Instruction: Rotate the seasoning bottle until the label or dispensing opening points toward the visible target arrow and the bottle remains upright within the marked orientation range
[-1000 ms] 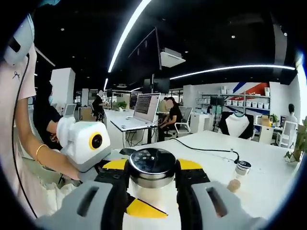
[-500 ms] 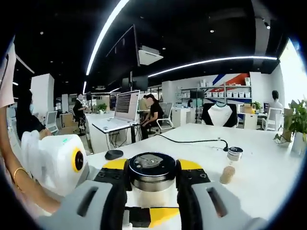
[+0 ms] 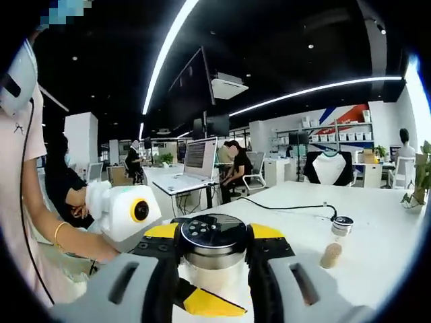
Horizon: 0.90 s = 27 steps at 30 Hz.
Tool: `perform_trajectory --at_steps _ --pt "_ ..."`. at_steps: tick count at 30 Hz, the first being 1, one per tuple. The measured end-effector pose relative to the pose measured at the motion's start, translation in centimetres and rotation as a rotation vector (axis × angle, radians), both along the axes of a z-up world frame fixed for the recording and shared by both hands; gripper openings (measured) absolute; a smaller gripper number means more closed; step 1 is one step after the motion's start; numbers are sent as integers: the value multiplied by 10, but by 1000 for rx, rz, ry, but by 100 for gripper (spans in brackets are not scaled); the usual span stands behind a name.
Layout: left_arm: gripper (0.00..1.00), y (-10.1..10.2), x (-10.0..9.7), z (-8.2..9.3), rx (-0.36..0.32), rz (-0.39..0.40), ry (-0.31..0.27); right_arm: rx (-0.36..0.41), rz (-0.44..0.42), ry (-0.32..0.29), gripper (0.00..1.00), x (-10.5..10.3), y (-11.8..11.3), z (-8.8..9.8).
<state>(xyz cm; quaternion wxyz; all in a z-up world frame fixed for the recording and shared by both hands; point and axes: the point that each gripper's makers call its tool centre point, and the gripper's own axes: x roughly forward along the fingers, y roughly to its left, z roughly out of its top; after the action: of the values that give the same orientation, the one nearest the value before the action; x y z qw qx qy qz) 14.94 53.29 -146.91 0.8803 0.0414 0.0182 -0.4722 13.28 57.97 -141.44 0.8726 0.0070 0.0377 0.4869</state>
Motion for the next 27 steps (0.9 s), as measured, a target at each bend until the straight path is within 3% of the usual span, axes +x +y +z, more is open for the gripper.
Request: perform_trajectory --at_steps 3,5,8,10,12,16,27 --pt "48 2 1 -1 30 19 1 8 0 7 35 -1 0 -1" --pt "48 2 3 1 14 44 8 23 -5 5 35 0 1 1" --pt "48 3 8 -1 2 125 33 4 -31 -10 35 3 2 0" --pt "47 7 15 -8 81 209 -8 -39 -51 -21 36 5 1 -6" --pt "47 8 17 -11 105 239 -7 -55 -61 -28 36 5 2 -9" --pt "47 6 16 -6 11 278 26 -30 -68 -24 36 8 -1 -5" --pt "46 16 26 -4 53 433 -17 -20 -186 -34 35 14 1 -3"
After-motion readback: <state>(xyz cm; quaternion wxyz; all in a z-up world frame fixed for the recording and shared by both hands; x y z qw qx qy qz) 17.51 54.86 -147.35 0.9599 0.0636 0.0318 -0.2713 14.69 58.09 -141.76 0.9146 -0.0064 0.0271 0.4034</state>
